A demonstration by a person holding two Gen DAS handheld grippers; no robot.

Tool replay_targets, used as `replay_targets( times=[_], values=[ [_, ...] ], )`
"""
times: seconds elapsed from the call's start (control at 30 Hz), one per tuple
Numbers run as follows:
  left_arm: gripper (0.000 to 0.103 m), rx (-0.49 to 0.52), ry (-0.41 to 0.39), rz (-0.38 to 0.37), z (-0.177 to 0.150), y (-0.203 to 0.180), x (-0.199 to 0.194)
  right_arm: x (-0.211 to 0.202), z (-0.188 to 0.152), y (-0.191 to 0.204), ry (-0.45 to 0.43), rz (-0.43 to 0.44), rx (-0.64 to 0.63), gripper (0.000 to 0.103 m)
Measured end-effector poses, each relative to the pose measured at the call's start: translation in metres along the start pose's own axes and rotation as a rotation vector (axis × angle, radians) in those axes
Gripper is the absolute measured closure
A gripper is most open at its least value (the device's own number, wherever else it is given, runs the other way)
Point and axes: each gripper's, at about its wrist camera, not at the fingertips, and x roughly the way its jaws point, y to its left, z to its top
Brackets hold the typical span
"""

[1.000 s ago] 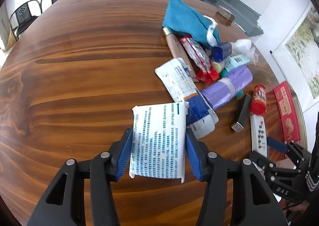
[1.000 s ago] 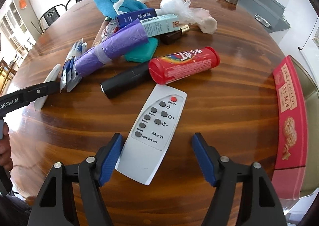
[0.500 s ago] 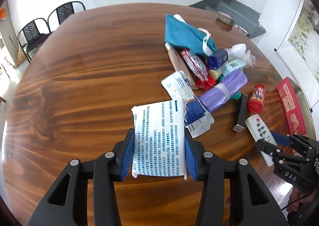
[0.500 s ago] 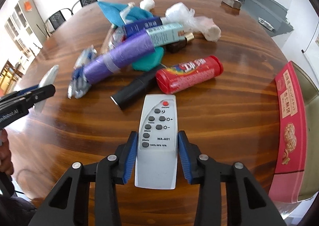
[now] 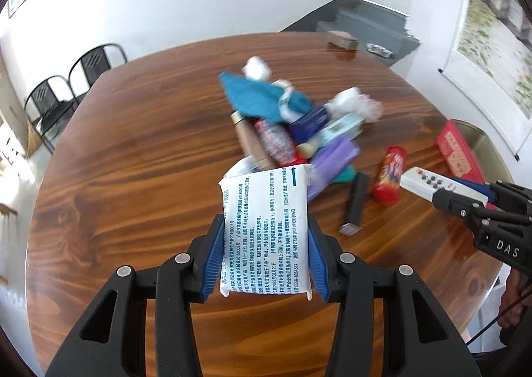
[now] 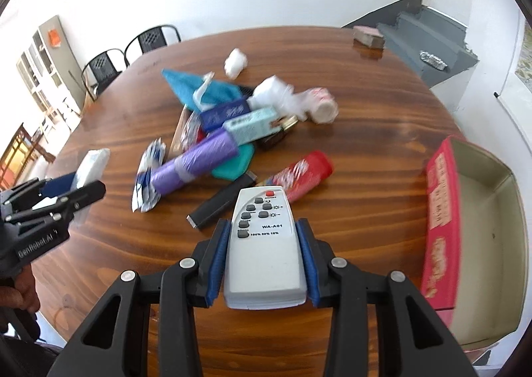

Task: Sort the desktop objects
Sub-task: 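Carry the box and remote to the red cardboard box and release both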

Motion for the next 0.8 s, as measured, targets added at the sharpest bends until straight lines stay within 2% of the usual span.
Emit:
replay_targets(
  times=[0.23, 0.43, 0.63, 0.8],
  values=[
    [0.054, 0.07, -0.032, -0.056, 0.02, -0.05, -0.007, -0.041, 0.004, -0.05, -0.086, -0.046, 0.085, 0.059],
    [0.054, 0.125, -0.048, -0.108, 0.036, -0.098, -0.005, -0.067, 0.0, -0.109, -0.134, -0.139, 0.19, 0.059],
    [0.054, 0.167, -0.063, -0.182, 0.049, -0.15, -0.001, -0.07, -0.016, -0.17, -0.103, -0.206, 0.298, 0.059],
    [0.054, 0.202, -0.074, -0.253, 0.06, -0.198, 0.005, -0.068, -0.029, -0.199, -0.078, -0.234, 0.321, 0.059]
  ],
)
